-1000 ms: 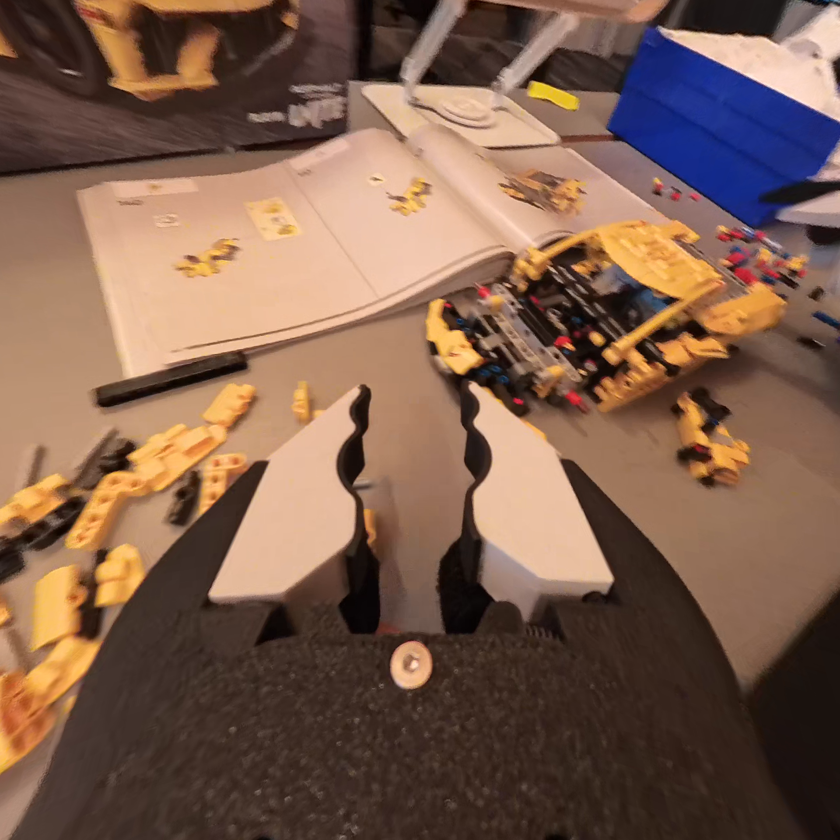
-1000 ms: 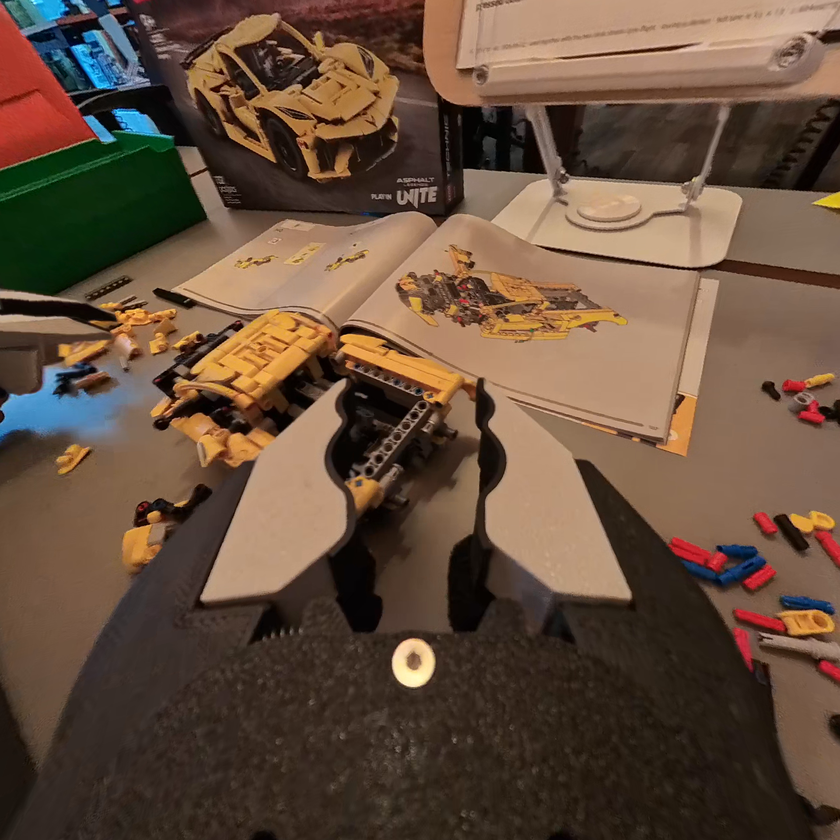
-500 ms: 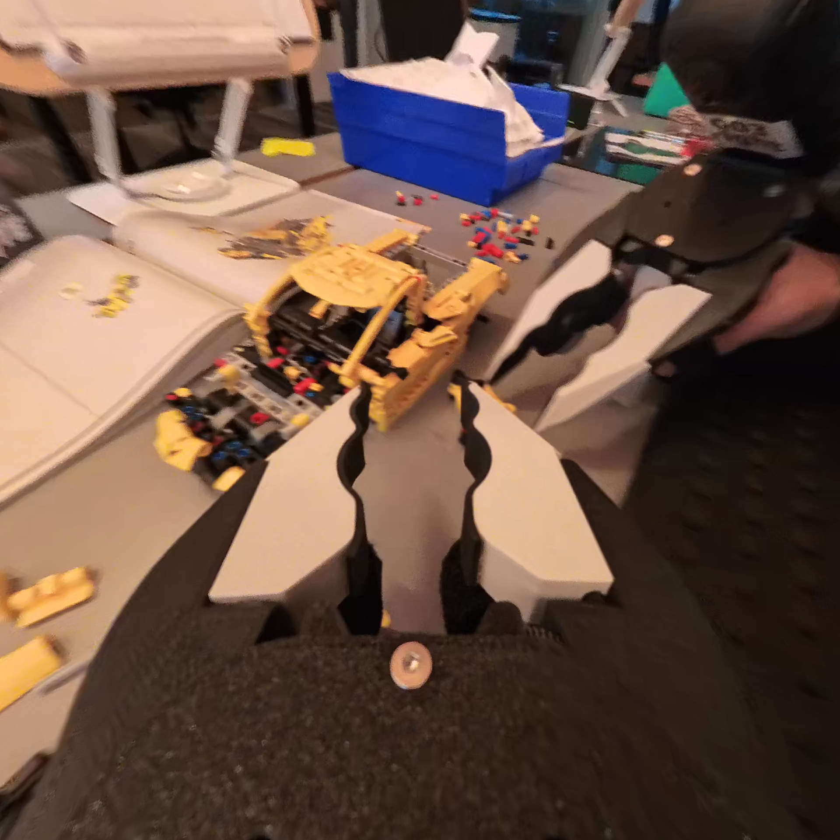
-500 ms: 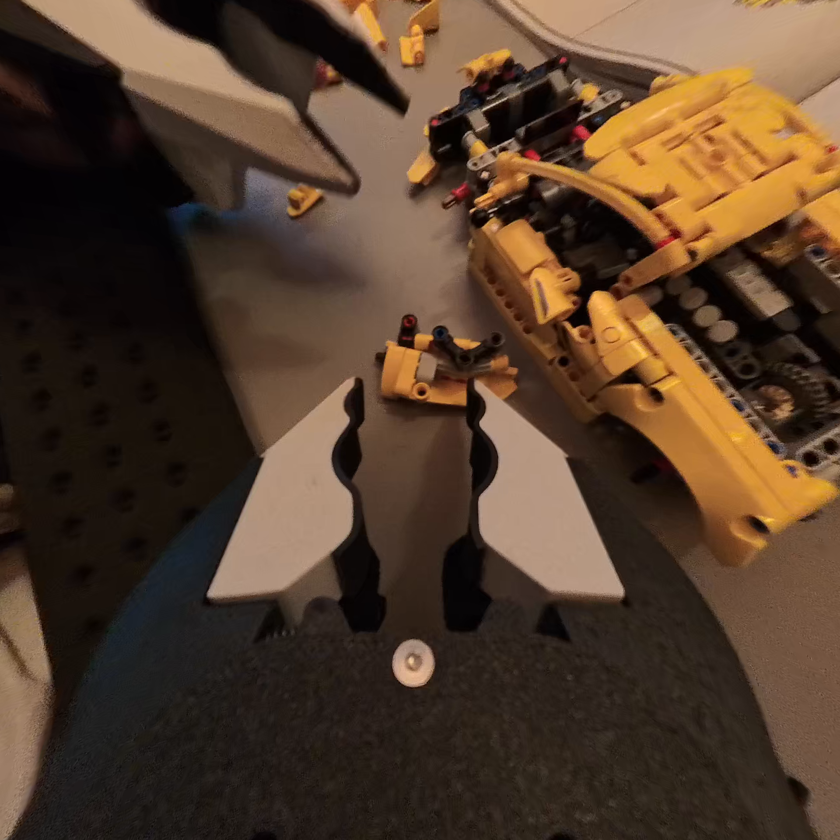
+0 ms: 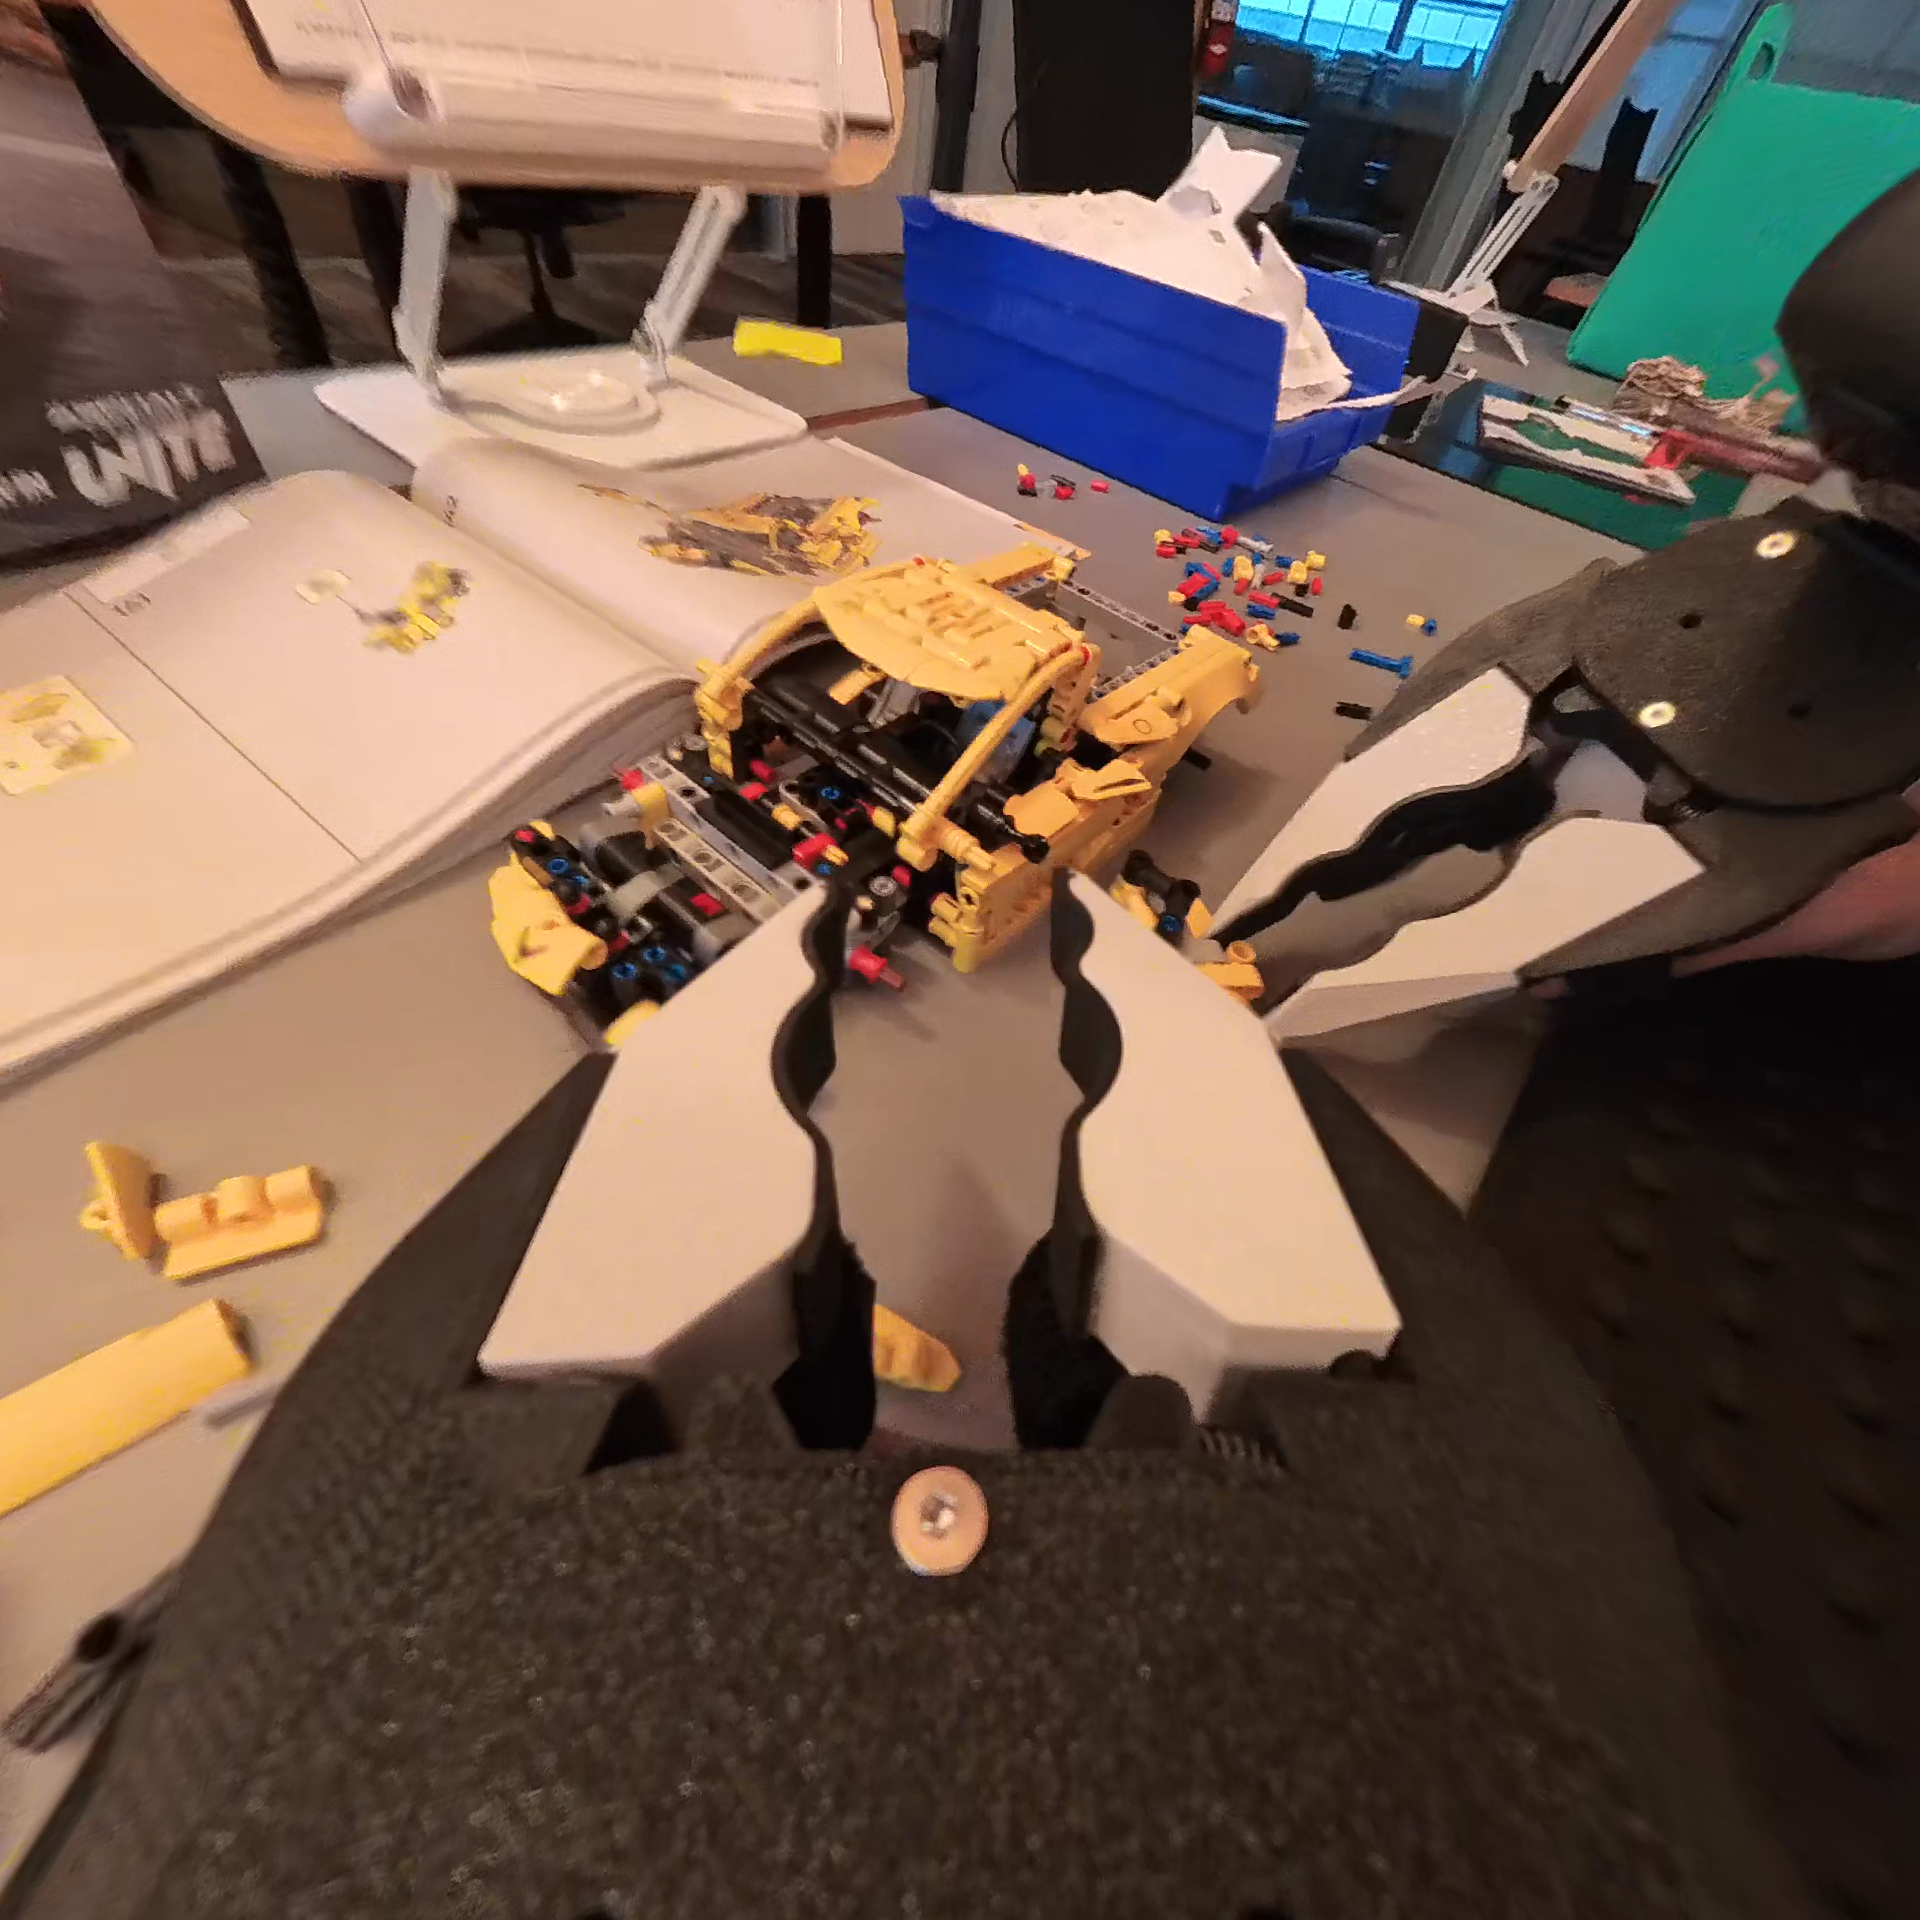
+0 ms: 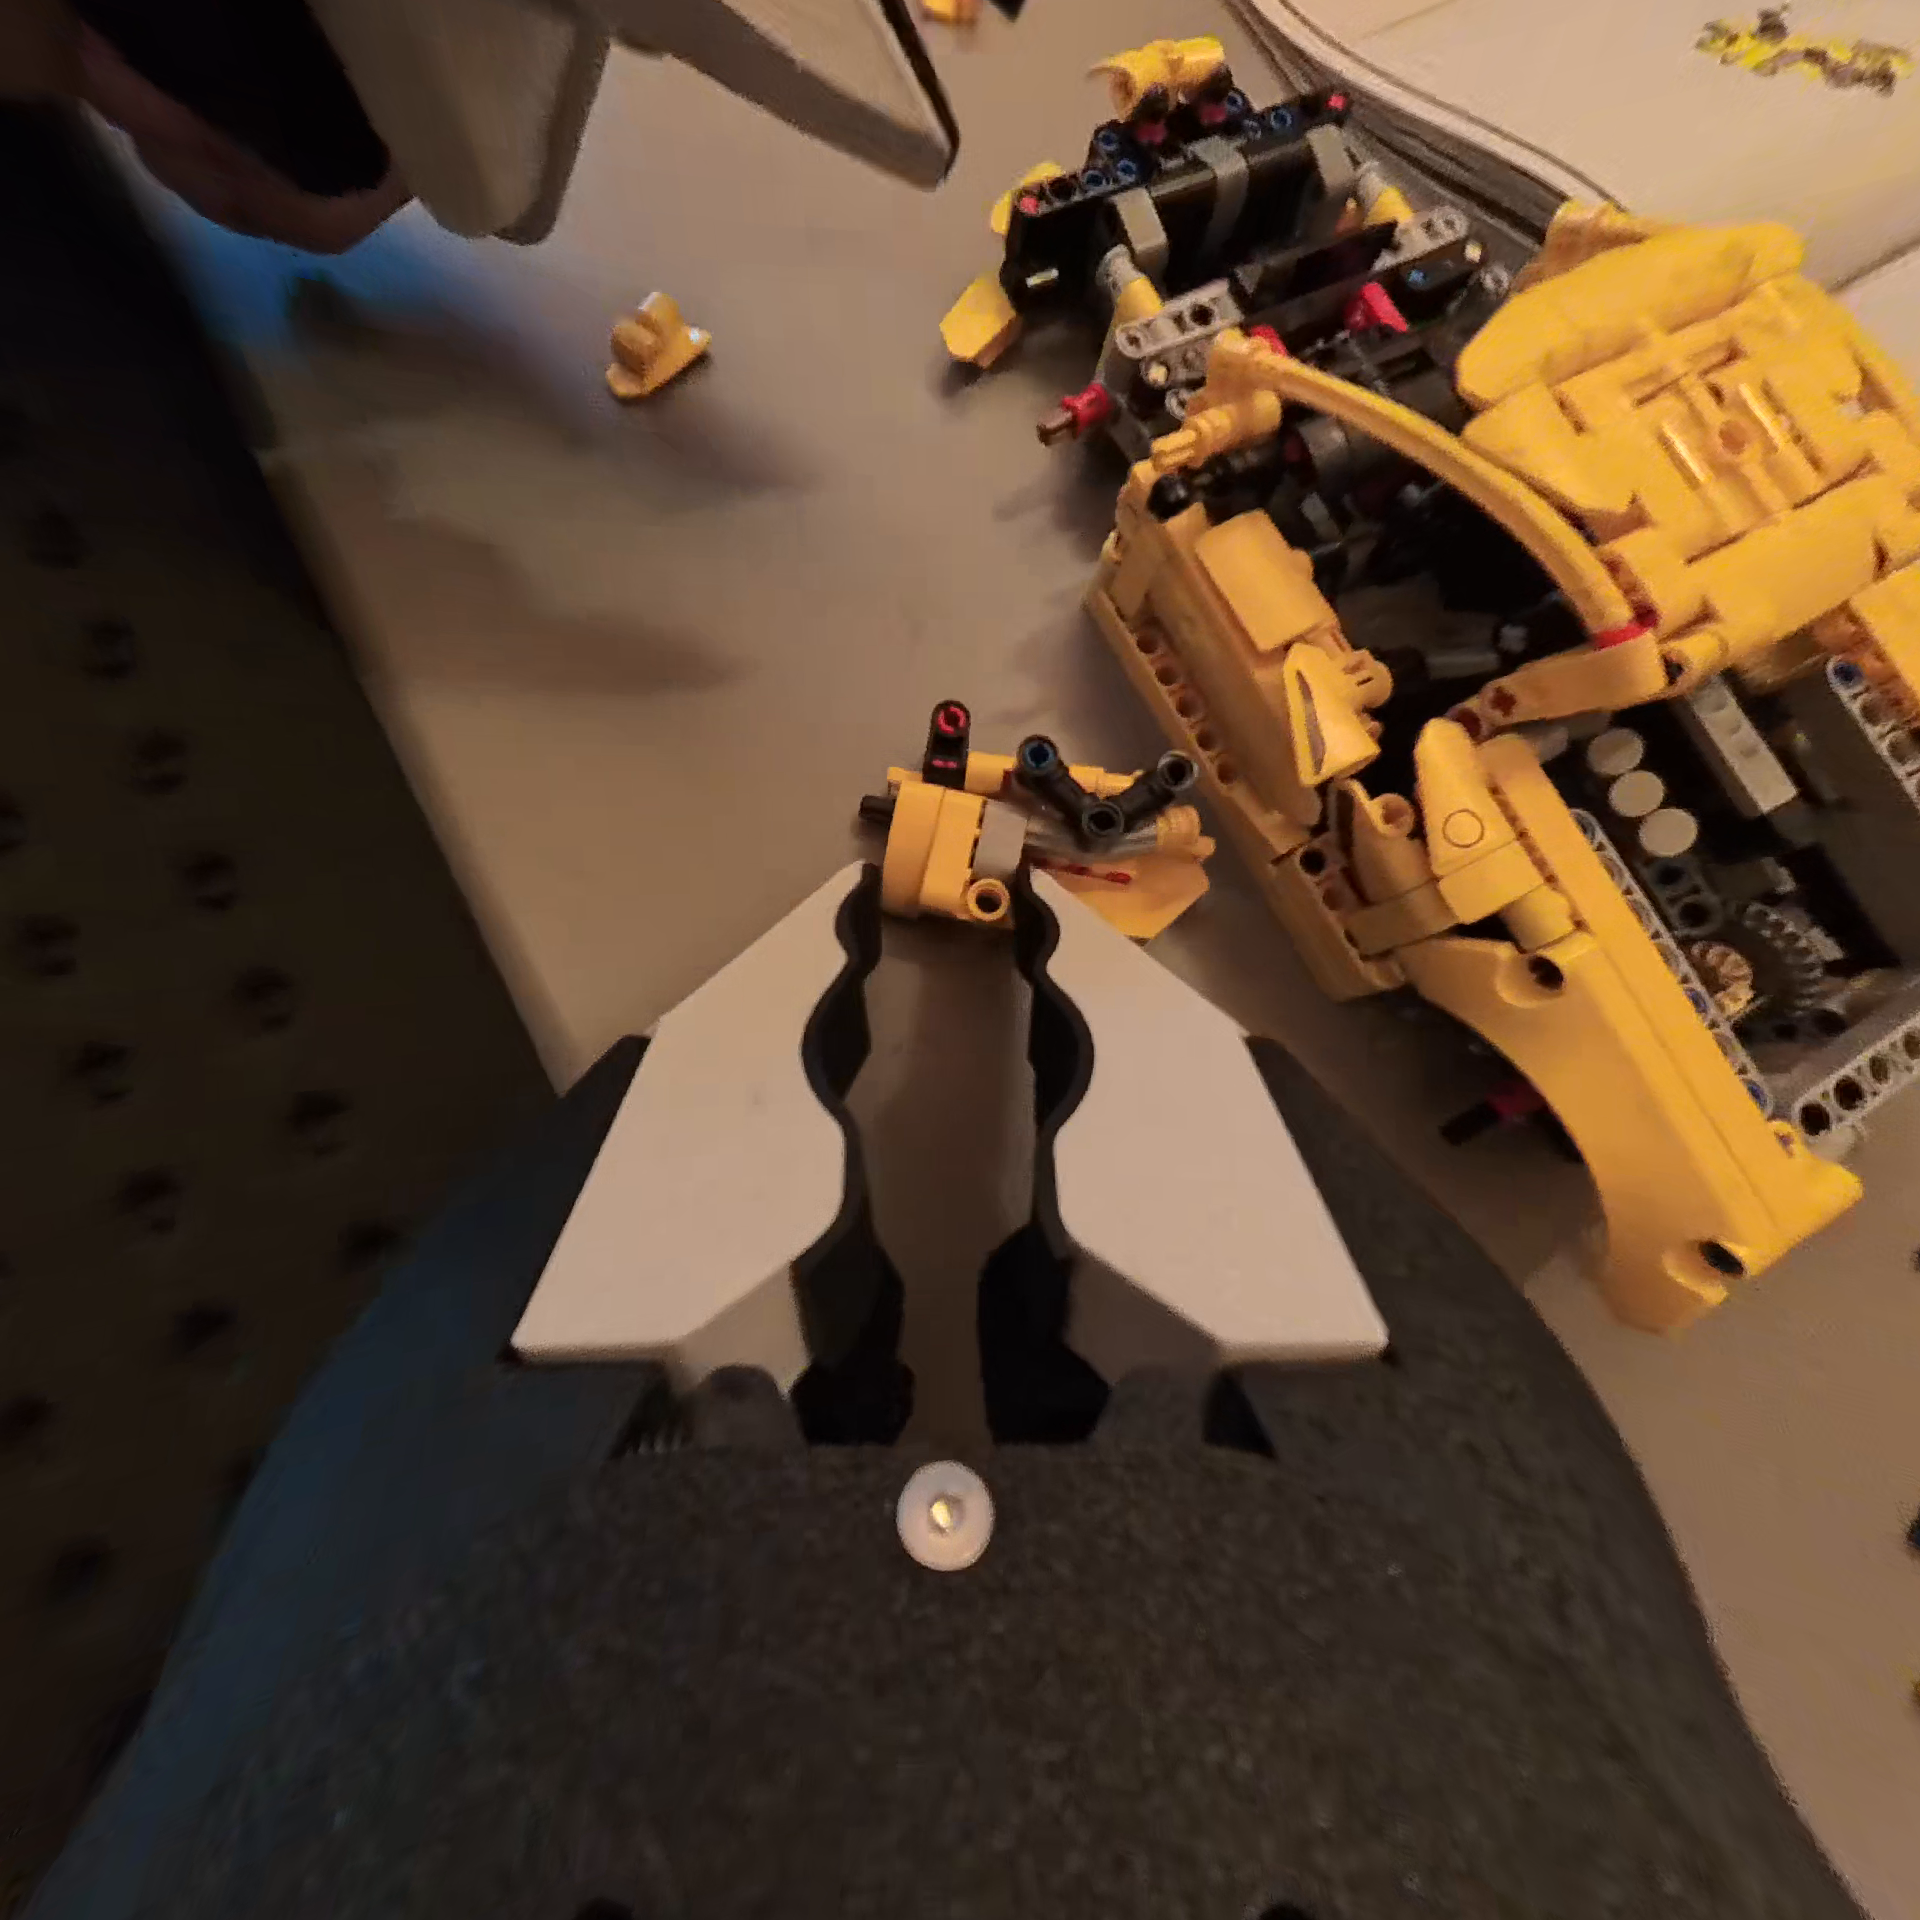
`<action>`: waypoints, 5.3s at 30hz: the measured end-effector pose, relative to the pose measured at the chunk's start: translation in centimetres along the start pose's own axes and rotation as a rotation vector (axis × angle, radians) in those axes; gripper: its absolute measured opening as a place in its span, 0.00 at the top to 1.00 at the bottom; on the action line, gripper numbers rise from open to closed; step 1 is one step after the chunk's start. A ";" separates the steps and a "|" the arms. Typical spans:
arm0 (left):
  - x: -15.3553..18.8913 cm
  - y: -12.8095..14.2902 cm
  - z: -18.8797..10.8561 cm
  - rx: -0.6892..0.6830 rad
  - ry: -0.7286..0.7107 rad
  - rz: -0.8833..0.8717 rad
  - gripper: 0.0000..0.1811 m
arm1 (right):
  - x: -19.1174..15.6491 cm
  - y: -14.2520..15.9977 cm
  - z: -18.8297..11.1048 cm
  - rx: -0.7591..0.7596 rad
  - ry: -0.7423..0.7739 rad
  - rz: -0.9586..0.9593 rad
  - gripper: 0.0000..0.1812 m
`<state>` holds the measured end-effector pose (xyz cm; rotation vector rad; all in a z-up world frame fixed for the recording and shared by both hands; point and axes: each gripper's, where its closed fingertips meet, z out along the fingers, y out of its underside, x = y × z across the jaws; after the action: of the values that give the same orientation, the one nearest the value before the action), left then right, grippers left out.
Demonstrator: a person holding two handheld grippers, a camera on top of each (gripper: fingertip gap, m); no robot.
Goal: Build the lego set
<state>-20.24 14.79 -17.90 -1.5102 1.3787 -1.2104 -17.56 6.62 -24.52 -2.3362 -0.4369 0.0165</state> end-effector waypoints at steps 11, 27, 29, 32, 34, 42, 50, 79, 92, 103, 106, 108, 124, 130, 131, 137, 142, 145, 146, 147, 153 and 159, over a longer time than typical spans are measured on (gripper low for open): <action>3.8 -3.6 -2.4 0.195 0.363 -0.329 0.77 | -1.4 -8.4 -4.0 0.486 0.082 -0.137 0.87; 5.5 -3.5 -0.8 0.177 0.392 -0.378 0.75 | -0.9 -10.2 -4.8 0.616 0.207 -0.256 0.87; 5.6 -3.5 -0.7 0.178 0.397 -0.404 0.75 | -0.9 -10.2 -4.9 0.623 0.228 -0.272 0.87; 5.6 -3.5 -0.6 0.174 0.402 -0.425 0.76 | -1.0 -10.2 -4.7 0.617 0.235 -0.289 0.87; 5.5 -3.5 -0.5 0.172 0.407 -0.433 0.79 | -1.1 -10.2 -4.7 0.614 0.237 -0.298 0.87; 5.9 -3.6 -0.6 0.174 0.430 -0.426 0.85 | -1.4 -9.9 -3.9 0.586 0.236 -0.338 0.87; 5.2 -3.5 -0.3 0.171 0.392 -0.438 0.85 | -1.7 -9.4 -3.1 0.532 0.299 -0.449 0.87; -2.2 1.6 -12.8 -0.027 -0.087 -0.013 0.86 | -6.1 -6.9 6.5 0.030 -0.253 -0.173 0.81; -1.9 1.0 -13.0 0.071 -0.045 -0.069 0.86 | -8.5 -8.6 6.8 0.068 -0.356 -0.176 0.88; -0.7 2.9 -11.1 -0.105 -0.035 0.116 0.86 | -7.8 -13.1 1.7 0.315 -0.542 -0.016 0.84; 0.4 3.4 -9.6 -0.159 -0.043 0.228 0.86 | -7.5 -13.7 0.5 0.329 -0.661 0.114 0.83; 0.5 3.1 -8.4 -0.178 -0.082 0.240 0.86 | -7.5 -12.9 0.6 0.304 -0.633 0.104 0.81; 4.9 2.4 -2.9 -0.329 0.188 -0.440 0.86 | -4.8 -8.6 -1.2 0.316 0.009 -0.464 0.74; 7.0 4.0 -3.7 -0.562 0.288 -0.312 0.86 | -6.4 -7.2 -0.9 0.287 -0.026 -0.602 0.81; 7.4 4.4 -3.9 -0.596 0.312 -0.302 0.86 | -6.5 -6.9 -0.9 0.285 -0.011 -0.647 0.85; 7.5 4.6 -3.9 -0.612 0.387 -0.339 0.86 | -6.8 -6.3 -0.6 0.273 -0.027 -0.690 0.91; 7.2 4.7 -4.2 -0.603 0.454 -0.353 0.83 | -5.7 -5.9 -0.5 0.240 -0.046 -0.657 0.91; 6.0 4.1 -4.6 -0.543 0.461 -0.384 0.79 | -4.5 -4.9 -0.2 0.179 -0.064 -0.639 0.91; 5.4 4.0 -4.8 -0.519 0.446 -0.373 0.79 | -4.2 -4.6 -0.3 0.154 -0.083 -0.616 0.91; 4.6 4.0 -5.1 -0.500 0.418 -0.333 0.79 | -4.0 -4.3 -0.3 0.128 -0.115 -0.590 0.91; 1.1 6.1 -7.1 -0.502 0.243 -0.067 0.79 | -3.7 -2.4 0.0 -0.017 -0.288 -0.487 0.92; 0.5 7.0 -6.3 -0.524 0.185 0.059 0.80 | -4.0 -1.6 0.7 -0.080 -0.330 -0.487 0.92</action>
<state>-28.24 13.76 -22.74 -1.7158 1.9616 -1.0164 -21.91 6.94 -24.39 -2.2486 -1.1787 0.1549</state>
